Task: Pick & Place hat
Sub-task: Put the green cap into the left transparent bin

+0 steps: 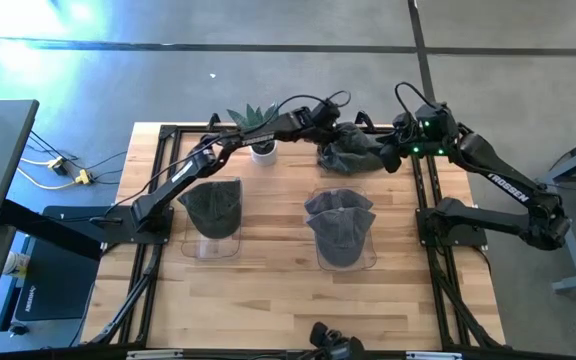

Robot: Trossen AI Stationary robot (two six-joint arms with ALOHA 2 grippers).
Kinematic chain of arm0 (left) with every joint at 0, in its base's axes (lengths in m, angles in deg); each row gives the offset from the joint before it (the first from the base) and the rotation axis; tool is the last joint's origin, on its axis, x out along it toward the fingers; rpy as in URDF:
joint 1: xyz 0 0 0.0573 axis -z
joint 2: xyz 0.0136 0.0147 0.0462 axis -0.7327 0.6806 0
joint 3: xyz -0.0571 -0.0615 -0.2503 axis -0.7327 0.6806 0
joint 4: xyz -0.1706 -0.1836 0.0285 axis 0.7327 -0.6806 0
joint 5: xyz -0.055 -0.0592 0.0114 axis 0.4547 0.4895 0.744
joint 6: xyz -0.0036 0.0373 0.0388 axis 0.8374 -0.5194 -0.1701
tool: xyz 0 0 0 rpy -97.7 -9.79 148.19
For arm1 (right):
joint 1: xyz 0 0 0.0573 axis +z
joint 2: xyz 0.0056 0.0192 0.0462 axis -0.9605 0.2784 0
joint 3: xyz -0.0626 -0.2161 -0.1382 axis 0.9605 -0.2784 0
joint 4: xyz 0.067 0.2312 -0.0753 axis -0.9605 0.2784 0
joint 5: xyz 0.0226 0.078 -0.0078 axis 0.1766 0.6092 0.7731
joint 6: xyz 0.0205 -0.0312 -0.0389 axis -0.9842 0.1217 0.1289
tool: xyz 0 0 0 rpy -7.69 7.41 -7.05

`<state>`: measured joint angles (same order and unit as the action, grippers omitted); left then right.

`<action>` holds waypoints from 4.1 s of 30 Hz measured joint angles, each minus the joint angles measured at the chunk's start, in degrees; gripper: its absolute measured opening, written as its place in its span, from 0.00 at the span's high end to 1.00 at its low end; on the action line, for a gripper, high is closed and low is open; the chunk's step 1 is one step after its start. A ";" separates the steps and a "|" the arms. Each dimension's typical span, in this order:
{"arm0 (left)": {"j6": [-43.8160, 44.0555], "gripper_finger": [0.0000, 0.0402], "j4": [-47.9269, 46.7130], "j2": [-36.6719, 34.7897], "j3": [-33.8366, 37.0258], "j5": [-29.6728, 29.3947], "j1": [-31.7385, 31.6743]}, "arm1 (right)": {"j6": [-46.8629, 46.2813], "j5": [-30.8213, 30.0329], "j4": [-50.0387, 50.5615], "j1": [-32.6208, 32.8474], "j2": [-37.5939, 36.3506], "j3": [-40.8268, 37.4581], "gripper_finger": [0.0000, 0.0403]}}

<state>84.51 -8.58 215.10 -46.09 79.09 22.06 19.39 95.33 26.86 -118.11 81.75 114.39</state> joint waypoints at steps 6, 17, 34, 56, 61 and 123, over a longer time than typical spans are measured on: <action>-1.22 0.48 2.26 -0.25 -0.46 -0.80 1.37 | 0.21 0.01 -0.08 0.00 0.02 0.00 0.39; -7.74 0.95 3.01 2.90 0.42 0.44 4.27 | -0.08 0.30 -0.03 0.00 -0.10 0.00 0.39; -11.44 1.00 -17.39 -12.94 0.15 -3.60 2.68 | -5.83 0.92 1.51 -0.09 1.10 -0.02 0.39; -9.31 0.52 -23.07 -9.12 0.30 10.53 -2.93 | -7.62 3.34 -3.02 -0.11 4.81 -0.01 0.39; -12.97 0.57 -28.43 -14.84 0.33 4.18 -0.55 | -4.96 4.53 -5.99 -1.24 12.67 0.93 0.39; -6.03 0.60 -24.44 -46.31 38.54 -18.49 13.31 | 26.94 13.95 12.49 -15.83 42.89 20.41 0.99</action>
<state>78.48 -33.02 168.79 -7.55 60.60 35.37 46.33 109.29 39.35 -133.94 124.64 134.80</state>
